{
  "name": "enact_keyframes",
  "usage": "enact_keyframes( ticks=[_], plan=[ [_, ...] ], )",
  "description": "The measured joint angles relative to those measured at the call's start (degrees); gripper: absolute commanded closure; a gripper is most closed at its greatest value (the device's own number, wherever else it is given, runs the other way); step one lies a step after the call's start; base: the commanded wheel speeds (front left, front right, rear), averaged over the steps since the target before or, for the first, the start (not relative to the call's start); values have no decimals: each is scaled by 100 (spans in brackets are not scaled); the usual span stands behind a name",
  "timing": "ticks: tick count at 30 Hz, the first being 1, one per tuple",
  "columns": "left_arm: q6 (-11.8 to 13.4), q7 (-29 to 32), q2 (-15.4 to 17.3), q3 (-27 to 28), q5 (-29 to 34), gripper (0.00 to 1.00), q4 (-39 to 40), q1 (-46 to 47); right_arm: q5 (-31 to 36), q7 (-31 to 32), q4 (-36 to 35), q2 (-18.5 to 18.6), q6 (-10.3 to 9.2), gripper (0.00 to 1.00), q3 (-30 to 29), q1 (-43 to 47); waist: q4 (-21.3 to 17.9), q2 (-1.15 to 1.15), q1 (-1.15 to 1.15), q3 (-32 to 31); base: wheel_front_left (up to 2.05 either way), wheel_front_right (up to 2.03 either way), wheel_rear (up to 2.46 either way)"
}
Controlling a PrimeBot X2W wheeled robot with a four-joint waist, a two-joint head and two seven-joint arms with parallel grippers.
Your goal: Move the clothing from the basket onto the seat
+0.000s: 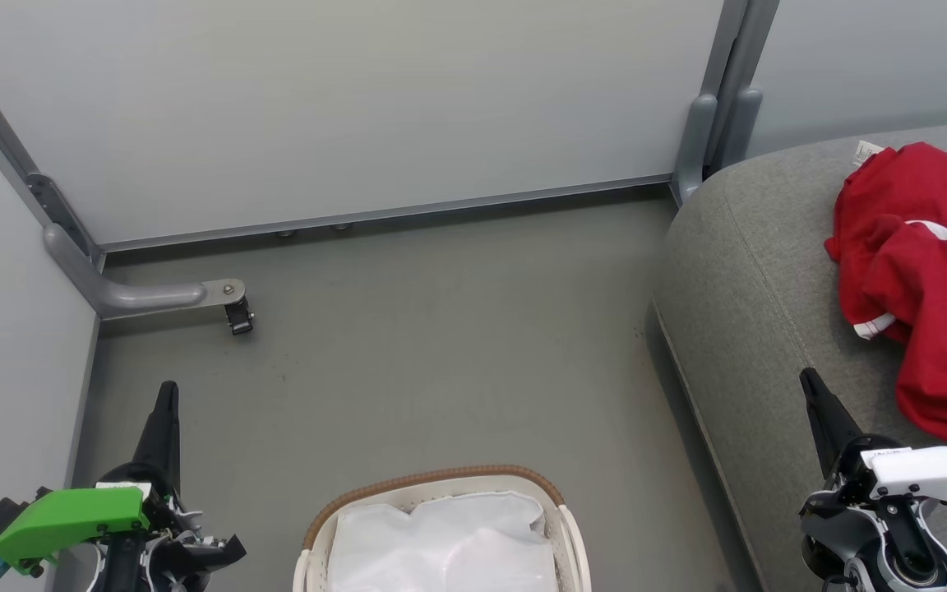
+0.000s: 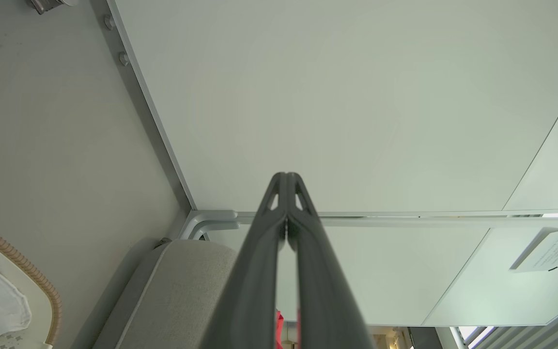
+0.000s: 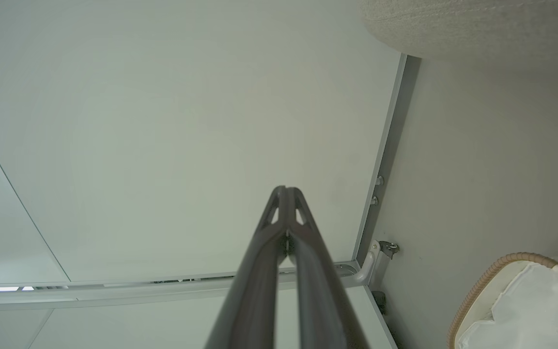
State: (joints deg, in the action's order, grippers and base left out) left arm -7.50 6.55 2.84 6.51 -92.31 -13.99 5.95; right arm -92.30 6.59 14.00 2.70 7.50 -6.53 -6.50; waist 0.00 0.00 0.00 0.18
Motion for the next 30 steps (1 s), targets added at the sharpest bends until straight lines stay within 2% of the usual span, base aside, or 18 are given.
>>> enact_keyframes(
  ticks=[30],
  plan=[
    [0,0,0,0,0,100,1,0,0,0,0,0,0,100,0,0,0,0,0,0,0,0,0]
  ],
)
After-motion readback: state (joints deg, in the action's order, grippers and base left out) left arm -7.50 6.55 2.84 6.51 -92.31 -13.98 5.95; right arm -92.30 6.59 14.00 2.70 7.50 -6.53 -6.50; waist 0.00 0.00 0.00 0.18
